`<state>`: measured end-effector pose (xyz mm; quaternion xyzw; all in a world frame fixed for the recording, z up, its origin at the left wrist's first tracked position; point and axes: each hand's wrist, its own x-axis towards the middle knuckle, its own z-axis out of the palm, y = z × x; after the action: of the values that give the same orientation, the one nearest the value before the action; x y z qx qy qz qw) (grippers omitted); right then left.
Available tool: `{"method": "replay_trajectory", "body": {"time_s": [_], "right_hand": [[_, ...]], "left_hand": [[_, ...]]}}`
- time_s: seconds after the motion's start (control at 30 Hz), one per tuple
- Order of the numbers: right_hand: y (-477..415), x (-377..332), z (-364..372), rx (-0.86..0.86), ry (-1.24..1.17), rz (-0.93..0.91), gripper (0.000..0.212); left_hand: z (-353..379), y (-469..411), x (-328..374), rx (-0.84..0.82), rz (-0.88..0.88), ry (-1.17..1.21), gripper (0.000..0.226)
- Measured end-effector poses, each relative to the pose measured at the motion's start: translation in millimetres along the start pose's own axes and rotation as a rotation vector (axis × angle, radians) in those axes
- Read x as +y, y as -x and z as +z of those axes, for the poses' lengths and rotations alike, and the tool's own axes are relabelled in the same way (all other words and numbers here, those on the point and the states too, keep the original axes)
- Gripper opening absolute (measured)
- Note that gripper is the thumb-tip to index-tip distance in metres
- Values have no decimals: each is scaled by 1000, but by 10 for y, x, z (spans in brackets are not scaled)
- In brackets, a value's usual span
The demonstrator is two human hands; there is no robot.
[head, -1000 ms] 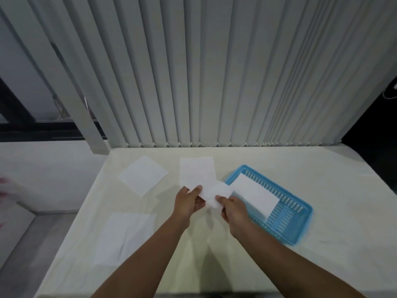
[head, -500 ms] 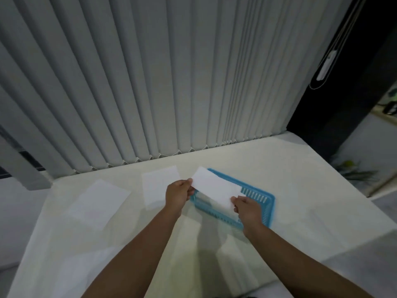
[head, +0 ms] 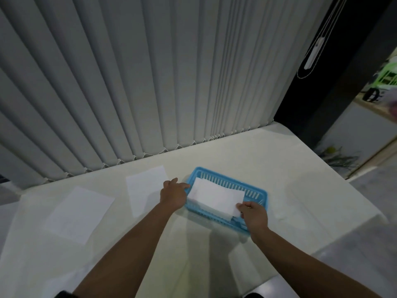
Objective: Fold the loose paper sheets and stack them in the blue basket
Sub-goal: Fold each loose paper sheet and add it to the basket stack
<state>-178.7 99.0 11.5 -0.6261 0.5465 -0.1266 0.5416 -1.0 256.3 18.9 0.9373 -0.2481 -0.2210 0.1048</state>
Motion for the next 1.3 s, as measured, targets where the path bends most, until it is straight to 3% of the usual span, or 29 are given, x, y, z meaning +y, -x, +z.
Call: {"method": "replay_trajectory", "body": {"time_s": [0.53,0.73,1.03,1.17,1.23,1.3], "right_hand": [[-62,-71,145,-21,-10,-29,14],[-84,-38,171,-36,-62,20,8],[-98,7,190,-20,-30,15,16],[-91,64,161,66,125,-128,26],[-98,95,168,109,350,-347,33],[-77,87,193,57,627,-551,45]], "left_hand": [[15,-96,92,-75,23,-33,50],[50,-99,89,-64,23,-29,47],[47,-115,93,-1,33,-9,46],[70,-117,67,187,78,87,44],[115,-105,74,243,194,19,46],[187,-93,107,187,315,-77,52]]}}
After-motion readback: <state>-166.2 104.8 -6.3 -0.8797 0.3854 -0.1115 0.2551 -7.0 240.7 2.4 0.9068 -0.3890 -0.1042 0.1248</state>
